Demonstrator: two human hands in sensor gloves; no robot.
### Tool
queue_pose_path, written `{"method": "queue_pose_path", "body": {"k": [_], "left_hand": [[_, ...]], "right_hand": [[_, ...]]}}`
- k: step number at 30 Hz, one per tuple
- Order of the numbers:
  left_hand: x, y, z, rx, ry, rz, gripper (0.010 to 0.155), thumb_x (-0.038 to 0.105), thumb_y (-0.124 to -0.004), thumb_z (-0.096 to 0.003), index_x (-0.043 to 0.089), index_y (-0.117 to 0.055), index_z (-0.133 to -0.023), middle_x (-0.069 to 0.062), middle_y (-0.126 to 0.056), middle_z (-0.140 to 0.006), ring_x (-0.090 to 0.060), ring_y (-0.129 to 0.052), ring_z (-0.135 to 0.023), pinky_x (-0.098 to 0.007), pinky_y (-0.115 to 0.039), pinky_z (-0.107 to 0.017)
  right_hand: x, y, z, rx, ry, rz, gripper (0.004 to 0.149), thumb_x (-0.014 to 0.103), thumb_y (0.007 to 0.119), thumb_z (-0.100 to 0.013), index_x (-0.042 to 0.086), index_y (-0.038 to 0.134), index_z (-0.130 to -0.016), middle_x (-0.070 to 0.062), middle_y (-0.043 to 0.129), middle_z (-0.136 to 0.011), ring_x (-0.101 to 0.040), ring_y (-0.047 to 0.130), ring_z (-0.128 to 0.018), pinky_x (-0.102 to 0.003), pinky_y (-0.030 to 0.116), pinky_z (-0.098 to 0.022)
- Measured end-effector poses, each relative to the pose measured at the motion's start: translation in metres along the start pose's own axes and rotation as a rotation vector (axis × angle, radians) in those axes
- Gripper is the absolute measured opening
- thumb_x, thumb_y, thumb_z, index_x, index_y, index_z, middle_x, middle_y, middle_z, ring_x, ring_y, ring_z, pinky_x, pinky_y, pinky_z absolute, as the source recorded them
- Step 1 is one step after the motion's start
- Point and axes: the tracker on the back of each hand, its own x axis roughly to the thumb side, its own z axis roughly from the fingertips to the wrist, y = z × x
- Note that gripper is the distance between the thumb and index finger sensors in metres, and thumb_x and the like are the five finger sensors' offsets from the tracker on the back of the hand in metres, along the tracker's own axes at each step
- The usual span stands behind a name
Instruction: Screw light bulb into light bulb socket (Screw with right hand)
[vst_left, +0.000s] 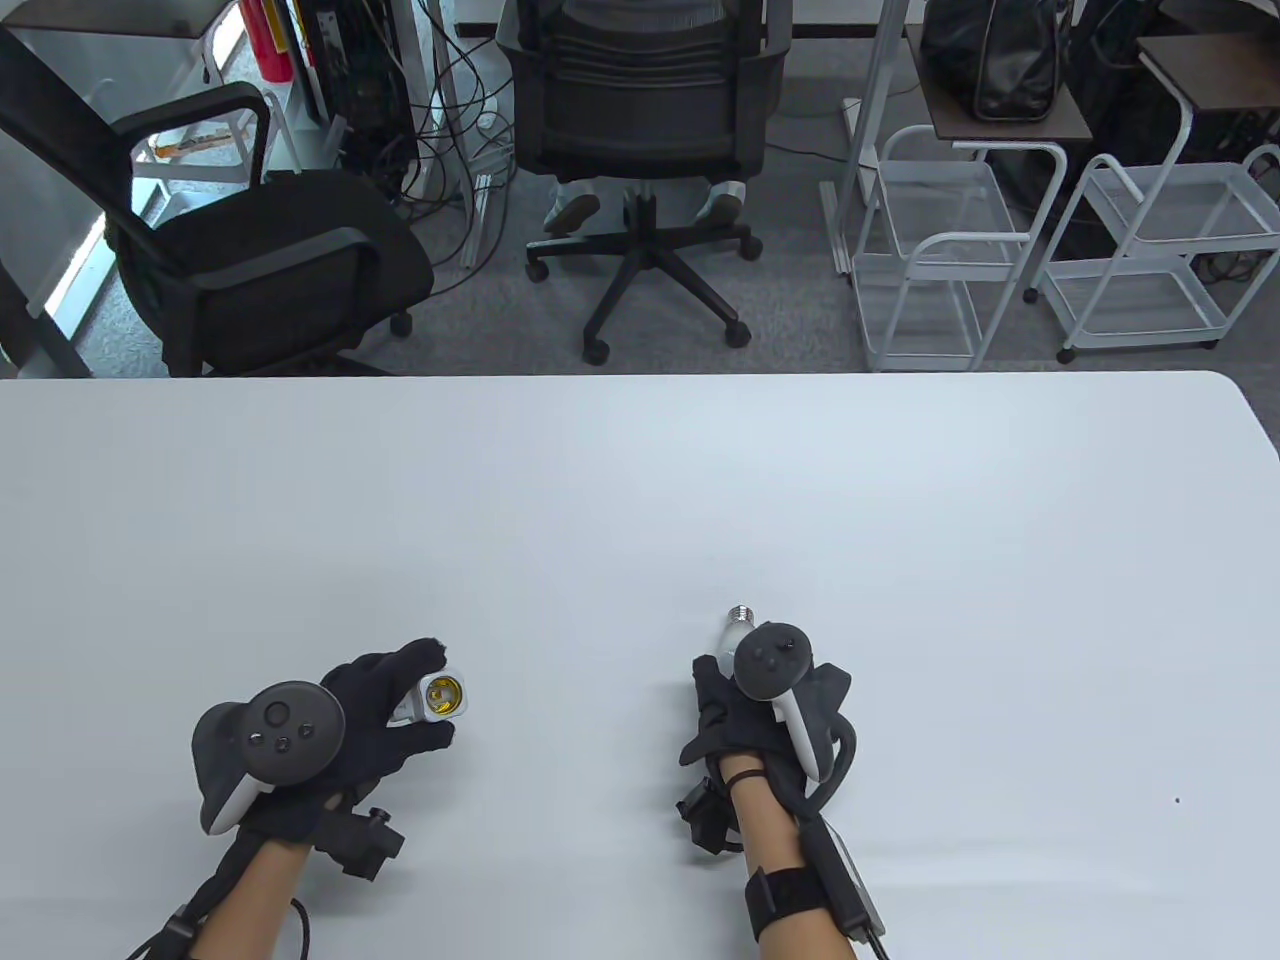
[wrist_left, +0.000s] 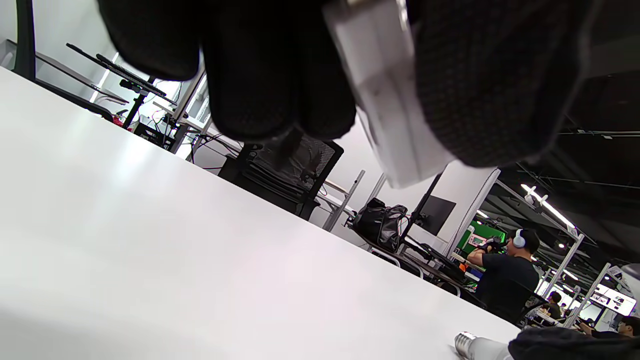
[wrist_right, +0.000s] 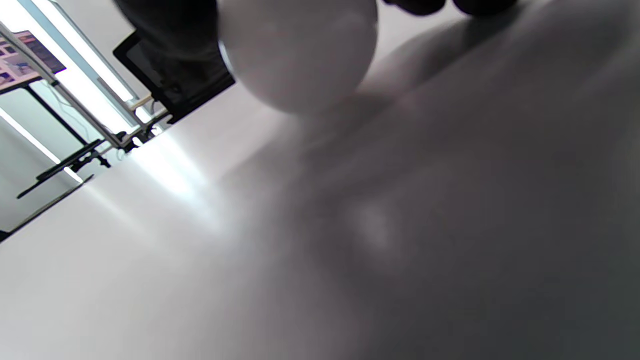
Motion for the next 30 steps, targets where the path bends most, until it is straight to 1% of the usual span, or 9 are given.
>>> {"method": "queue_pose_path", "body": {"k": [2, 4, 10, 14, 18, 20, 22, 26, 30], "left_hand": [[-0.002, -0.001, 0.000, -0.006, 0.005, 0.009, 0.074, 0.046, -0.095, -0.0404, 0.027, -0.068, -0.106, -0.007, -0.085, -0.092, -0.030, -0.086, -0.083, -0.060, -0.061, -0.072], [-0.002, -0.002, -0.001, -0.018, 0.007, 0.009, 0.074, 0.046, -0.095, -0.0404, 0.027, -0.068, -0.106, -0.007, -0.085, -0.093, -0.030, -0.086, -0.084, -0.060, -0.061, -0.072], [0.001, -0.006, -0.001, -0.036, -0.013, -0.016, 0.074, 0.046, -0.095, -0.0403, 0.027, -0.068, -0.106, -0.007, -0.085, -0.092, -0.030, -0.086, -0.083, -0.060, -0.061, -0.072], [0.001, -0.006, -0.001, -0.036, -0.011, -0.020, 0.074, 0.046, -0.095, -0.0403, 0.027, -0.068, -0.106, -0.007, -0.085, -0.092, -0.030, -0.086, -0.083, -0.060, -0.061, -0.072], [0.001, -0.008, -0.001, -0.048, -0.006, -0.020, 0.074, 0.046, -0.095, -0.0404, 0.027, -0.068, -0.106, -0.007, -0.085, -0.092, -0.030, -0.086, -0.083, -0.060, -0.061, -0.072], [0.001, -0.008, -0.001, -0.051, -0.008, -0.024, 0.074, 0.046, -0.095, -0.0404, 0.027, -0.068, -0.106, -0.007, -0.085, -0.092, -0.030, -0.086, -0.083, -0.060, -0.061, -0.072], [0.003, -0.009, -0.002, -0.055, -0.011, -0.030, 0.074, 0.046, -0.095, -0.0403, 0.027, -0.068, -0.106, -0.007, -0.085, -0.092, -0.030, -0.086, -0.083, -0.060, -0.061, -0.072], [0.004, -0.011, -0.002, -0.063, -0.016, -0.047, 0.074, 0.046, -0.095, -0.0403, 0.027, -0.068, -0.106, -0.007, -0.085, -0.092, -0.030, -0.086, -0.083, -0.060, -0.061, -0.072], [0.004, -0.013, -0.002, -0.075, -0.019, -0.071, 0.074, 0.045, -0.095, -0.0404, 0.027, -0.068, -0.106, -0.007, -0.085, -0.092, -0.030, -0.086, -0.083, -0.060, -0.061, -0.073]], "right_hand": [[-0.002, 0.001, 0.001, -0.027, 0.000, -0.023, 0.068, 0.041, 0.064, -0.060, 0.004, 0.024, -0.101, -0.043, 0.044, -0.093, -0.070, 0.035, -0.081, -0.084, 0.027, -0.045], [-0.001, 0.000, 0.001, -0.036, -0.008, -0.012, 0.068, 0.038, 0.066, -0.060, 0.002, 0.026, -0.101, -0.040, 0.050, -0.092, -0.070, 0.037, -0.082, -0.084, 0.027, -0.046], [0.003, 0.000, 0.004, -0.085, -0.033, 0.045, 0.068, 0.035, 0.074, -0.056, 0.006, 0.033, -0.101, -0.037, 0.056, -0.091, -0.066, 0.049, -0.083, -0.083, 0.036, -0.050], [0.003, -0.002, 0.005, -0.113, -0.040, 0.058, 0.066, 0.032, 0.075, -0.055, 0.012, 0.033, -0.101, -0.036, 0.048, -0.093, -0.064, 0.055, -0.083, -0.079, 0.044, -0.054], [0.001, -0.010, 0.005, -0.157, -0.043, 0.067, 0.066, 0.031, 0.076, -0.054, 0.013, 0.034, -0.101, -0.037, 0.042, -0.092, -0.055, 0.070, -0.078, -0.069, 0.062, -0.055], [0.000, -0.014, 0.006, -0.171, -0.049, 0.066, 0.065, 0.031, 0.076, -0.054, 0.014, 0.034, -0.101, -0.036, 0.041, -0.092, -0.052, 0.071, -0.077, -0.064, 0.067, -0.054], [0.000, -0.022, 0.007, -0.196, -0.074, 0.048, 0.065, 0.032, 0.075, -0.055, 0.015, 0.033, -0.102, -0.035, 0.039, -0.093, -0.051, 0.069, -0.076, -0.060, 0.068, -0.053], [0.003, -0.037, 0.012, -0.251, -0.155, -0.008, 0.064, 0.032, 0.073, -0.055, 0.014, 0.033, -0.102, -0.031, 0.037, -0.097, -0.049, 0.068, -0.076, -0.061, 0.065, -0.052], [0.005, -0.045, 0.024, -0.263, -0.268, -0.135, 0.064, 0.032, 0.073, -0.055, 0.013, 0.033, -0.102, -0.030, 0.040, -0.097, -0.049, 0.069, -0.075, -0.061, 0.065, -0.052]]}}
